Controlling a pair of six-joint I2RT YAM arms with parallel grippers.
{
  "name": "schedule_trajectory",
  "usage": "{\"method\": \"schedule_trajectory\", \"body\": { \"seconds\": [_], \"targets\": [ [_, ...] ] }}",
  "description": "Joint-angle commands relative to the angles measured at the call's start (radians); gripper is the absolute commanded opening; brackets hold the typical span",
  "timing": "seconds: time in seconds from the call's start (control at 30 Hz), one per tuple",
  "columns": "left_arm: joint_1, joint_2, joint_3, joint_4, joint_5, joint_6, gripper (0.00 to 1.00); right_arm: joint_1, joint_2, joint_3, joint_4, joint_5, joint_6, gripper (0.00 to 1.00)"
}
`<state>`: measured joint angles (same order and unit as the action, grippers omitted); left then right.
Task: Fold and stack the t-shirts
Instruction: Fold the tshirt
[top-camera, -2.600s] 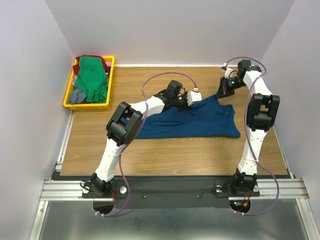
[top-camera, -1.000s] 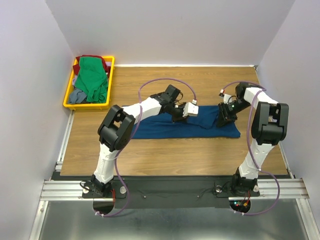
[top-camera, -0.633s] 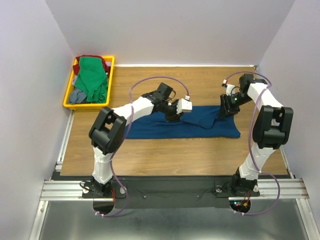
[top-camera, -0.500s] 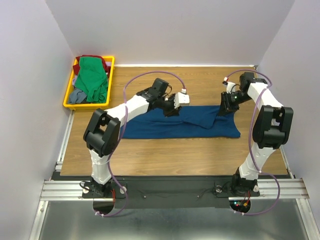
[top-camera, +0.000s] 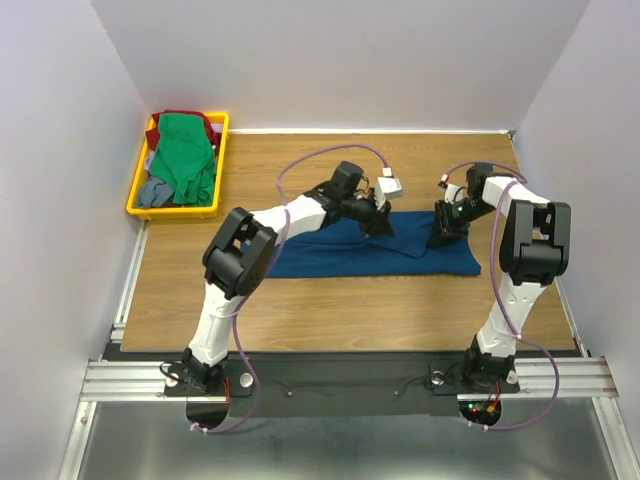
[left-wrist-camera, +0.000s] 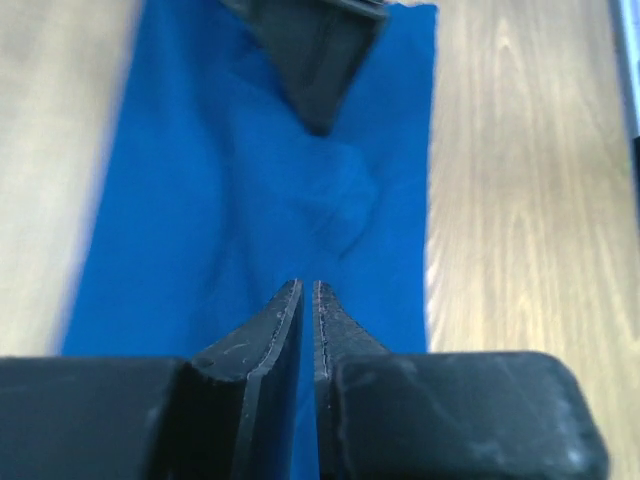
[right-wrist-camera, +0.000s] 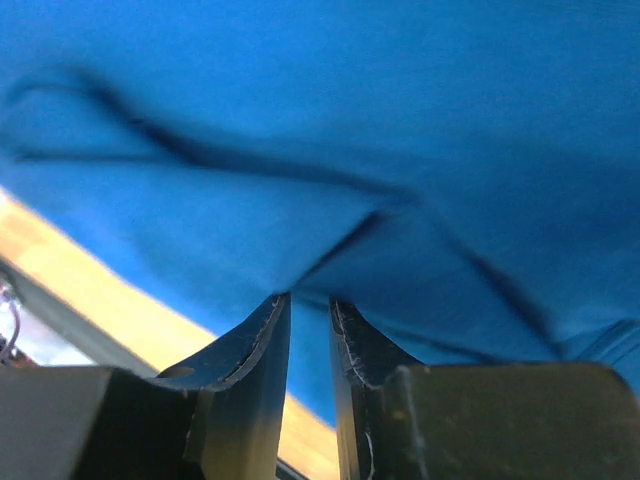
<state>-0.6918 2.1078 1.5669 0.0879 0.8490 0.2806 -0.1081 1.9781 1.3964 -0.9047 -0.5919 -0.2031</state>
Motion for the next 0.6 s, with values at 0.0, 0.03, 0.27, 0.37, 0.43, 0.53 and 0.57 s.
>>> {"method": "schedule_trajectory", "body": {
  "seconds": [0.0, 0.03, 0.27, 0.37, 0.43, 0.53, 0.57],
  "targets": [
    [-0.046, 0.06, 0.033, 0.118, 0.024, -0.165, 0.18, 0.008, 0.028, 0.003, 0.078, 0.115, 0.045, 0.27],
    [-0.046, 0.075, 0.03, 0.118, -0.02, -0.191, 0.17, 0.008, 0.04, 0.003, 0.09, 0.15, 0.048, 0.27],
    [0.002, 0.123, -0.005, 0.078, -0.176, -0.235, 0.16, 0.008, 0.126, 0.085, 0.124, 0.285, 0.038, 0.27],
    [0.003, 0.026, -0.042, 0.058, -0.137, -0.196, 0.22, 0.007, 0.194, 0.183, 0.125, 0.303, 0.027, 0.27],
    [0.003, -0.046, -0.085, 0.038, -0.107, -0.144, 0.25, 0.011, 0.261, 0.295, 0.121, 0.313, 0.016, 0.26],
    [0.018, -0.214, -0.163, -0.01, -0.119, -0.026, 0.29, 0.031, 0.353, 0.43, 0.109, 0.32, -0.021, 0.26],
    [0.027, -0.286, -0.182, -0.032, -0.137, 0.003, 0.29, 0.044, 0.385, 0.534, 0.105, 0.332, -0.033, 0.26]
  ]
}}
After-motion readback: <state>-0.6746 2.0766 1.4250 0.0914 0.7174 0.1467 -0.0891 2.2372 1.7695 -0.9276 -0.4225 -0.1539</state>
